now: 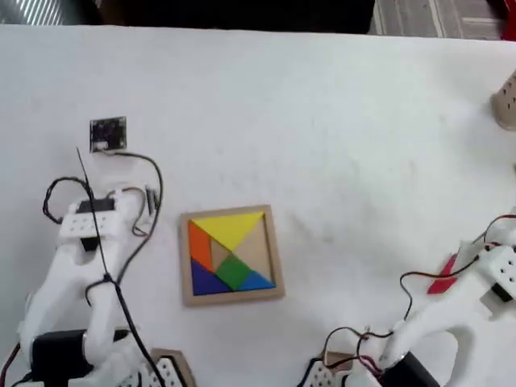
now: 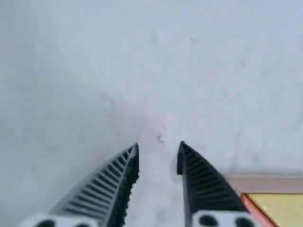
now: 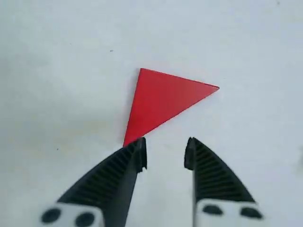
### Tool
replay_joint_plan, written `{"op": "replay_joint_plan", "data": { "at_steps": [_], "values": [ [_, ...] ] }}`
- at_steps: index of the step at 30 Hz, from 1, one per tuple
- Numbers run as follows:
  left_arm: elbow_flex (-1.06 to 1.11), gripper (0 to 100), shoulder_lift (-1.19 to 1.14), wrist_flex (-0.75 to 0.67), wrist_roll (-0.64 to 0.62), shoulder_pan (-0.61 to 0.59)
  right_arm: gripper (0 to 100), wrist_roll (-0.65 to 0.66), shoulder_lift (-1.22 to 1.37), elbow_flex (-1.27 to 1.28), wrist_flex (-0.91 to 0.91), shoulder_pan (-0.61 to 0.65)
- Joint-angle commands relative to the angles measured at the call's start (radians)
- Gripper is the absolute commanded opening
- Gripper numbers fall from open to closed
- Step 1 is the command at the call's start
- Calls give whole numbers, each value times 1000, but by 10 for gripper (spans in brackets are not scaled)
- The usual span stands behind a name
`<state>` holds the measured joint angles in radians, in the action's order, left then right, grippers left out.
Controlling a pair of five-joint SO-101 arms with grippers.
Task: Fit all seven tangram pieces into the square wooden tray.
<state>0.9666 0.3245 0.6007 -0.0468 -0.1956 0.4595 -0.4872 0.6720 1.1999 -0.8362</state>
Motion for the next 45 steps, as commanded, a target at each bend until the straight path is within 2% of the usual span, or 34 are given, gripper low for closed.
{"op": "replay_joint_plan", "data": {
  "at_steps": [1, 6, 12, 27, 34, 41, 43, 45],
  "values": [
    [-5, 199, 4, -14, 0, -7, 149, 5, -5, -37, -18, -35],
    [-5, 199, 4, -18, 0, -4, 149, -129, 160, -34, -41, -58],
    [-5, 199, 4, -18, 5, -4, 149, -388, 360, -49, -157, -39],
    [-5, 199, 4, -14, 5, -4, 149, -450, 645, -302, -157, -2],
    [-3, 199, 4, -14, 5, -4, 149, -448, 851, -502, -151, 73],
    [-3, 199, 4, -14, 5, -4, 145, -443, 932, -680, -151, 162],
    [-3, 199, 4, -14, 5, -4, 145, -382, 941, -710, -151, 199],
    [-3, 199, 4, -15, 5, -4, 145, -250, 941, -723, -150, 246]
  ]
}}
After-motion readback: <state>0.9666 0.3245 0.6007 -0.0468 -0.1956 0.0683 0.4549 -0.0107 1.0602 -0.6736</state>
